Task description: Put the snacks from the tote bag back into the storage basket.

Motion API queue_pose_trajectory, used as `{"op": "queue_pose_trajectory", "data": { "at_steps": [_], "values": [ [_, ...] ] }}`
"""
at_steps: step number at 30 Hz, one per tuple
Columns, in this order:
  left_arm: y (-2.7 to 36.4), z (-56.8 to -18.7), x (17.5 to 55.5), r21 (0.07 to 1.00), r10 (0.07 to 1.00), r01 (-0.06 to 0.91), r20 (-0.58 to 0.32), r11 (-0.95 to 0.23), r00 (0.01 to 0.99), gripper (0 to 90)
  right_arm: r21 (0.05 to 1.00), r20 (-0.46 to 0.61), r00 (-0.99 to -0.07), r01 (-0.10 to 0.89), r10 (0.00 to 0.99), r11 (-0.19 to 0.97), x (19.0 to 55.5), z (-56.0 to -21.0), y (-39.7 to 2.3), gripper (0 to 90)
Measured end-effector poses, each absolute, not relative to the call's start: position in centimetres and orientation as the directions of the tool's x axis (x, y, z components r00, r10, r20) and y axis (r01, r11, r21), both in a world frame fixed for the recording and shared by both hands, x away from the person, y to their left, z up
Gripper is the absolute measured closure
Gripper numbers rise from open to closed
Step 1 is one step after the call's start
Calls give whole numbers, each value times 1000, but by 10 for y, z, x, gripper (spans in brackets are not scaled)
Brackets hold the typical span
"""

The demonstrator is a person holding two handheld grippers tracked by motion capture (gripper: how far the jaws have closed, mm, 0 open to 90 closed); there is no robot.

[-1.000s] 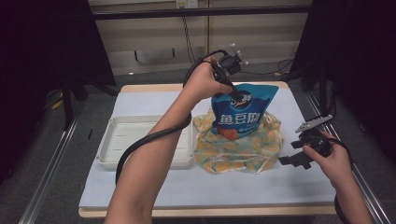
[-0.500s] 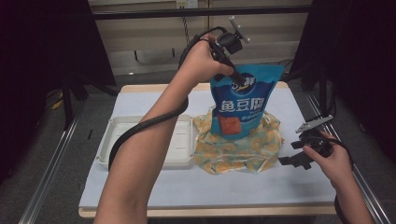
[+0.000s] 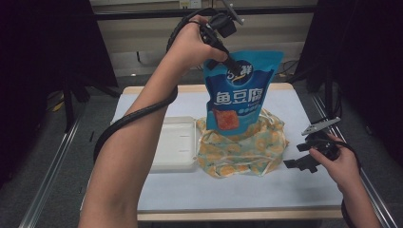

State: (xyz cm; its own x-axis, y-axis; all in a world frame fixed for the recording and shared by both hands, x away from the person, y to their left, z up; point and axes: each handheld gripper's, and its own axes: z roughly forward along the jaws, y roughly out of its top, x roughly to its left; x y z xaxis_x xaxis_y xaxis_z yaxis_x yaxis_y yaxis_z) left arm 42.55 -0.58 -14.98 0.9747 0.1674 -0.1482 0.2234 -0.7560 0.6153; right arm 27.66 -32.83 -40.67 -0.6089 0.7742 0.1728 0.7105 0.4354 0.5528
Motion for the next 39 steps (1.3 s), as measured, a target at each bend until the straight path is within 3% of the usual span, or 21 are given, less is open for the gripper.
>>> {"op": "queue_pose_trajectory", "data": {
  "at_steps": [39],
  "values": [
    [88, -165, 425, 619, 248, 285, -147, -732, 958, 900, 542, 166, -606, 715, 778, 442, 277, -410, -326, 82]
  ]
}}
